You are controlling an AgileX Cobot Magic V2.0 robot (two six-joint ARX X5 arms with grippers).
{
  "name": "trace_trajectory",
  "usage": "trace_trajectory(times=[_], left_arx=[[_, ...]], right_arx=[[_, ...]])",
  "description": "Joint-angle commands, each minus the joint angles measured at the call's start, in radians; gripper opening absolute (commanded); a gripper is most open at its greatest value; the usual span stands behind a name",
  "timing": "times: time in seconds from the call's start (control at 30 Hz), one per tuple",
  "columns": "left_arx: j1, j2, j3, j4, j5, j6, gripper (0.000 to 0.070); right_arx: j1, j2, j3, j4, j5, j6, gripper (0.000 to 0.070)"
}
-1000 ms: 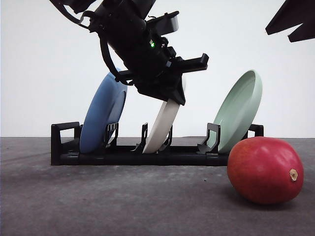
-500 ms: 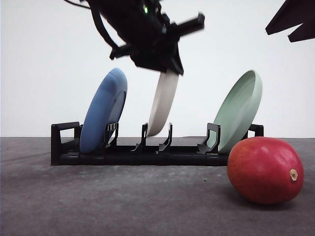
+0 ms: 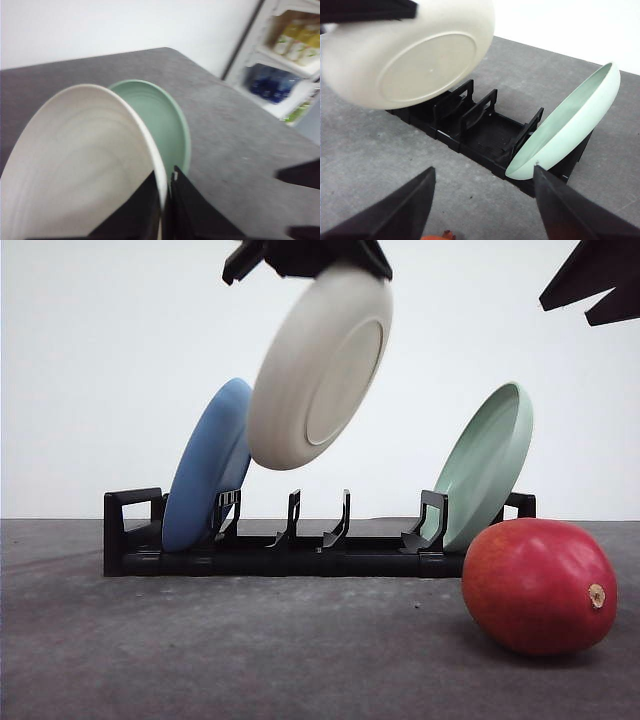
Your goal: Place pomegranate in white plate
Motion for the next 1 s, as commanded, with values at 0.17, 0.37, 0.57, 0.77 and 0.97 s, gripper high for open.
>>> trace_trajectory(times=[0.17, 0.37, 0.57, 0.77, 0.97], left_arx=[[-0.027, -0.069, -0.018, 0.003, 0.064, -0.058, 0.001], [-0.051, -0.164, -0.182, 0.158, 0.064, -0.047, 0.001], [-0.07, -0.279, -0.36, 0.217, 0.02, -0.034, 0.001], [-0.089, -0.355, -0.492, 0.207, -0.01, 0.019, 0.001], [-0.162, -0.327, -0.525, 0.139, -0.09, 0.276, 0.001]], right_arx=[[0.005, 0.005, 0.015, 0.002, 0.003, -0.004, 0.0397], [0.005, 0.005, 0.015, -0.006, 0.003, -0.004, 0.0396], [0.005, 0.005, 0.015, -0.015, 0.003, -0.004, 0.0396], [0.005, 0.005, 0.015, -0.02, 0.003, -0.004, 0.0397], [0.005, 0.006, 0.015, -0.02, 0.003, -0.004, 0.0396]])
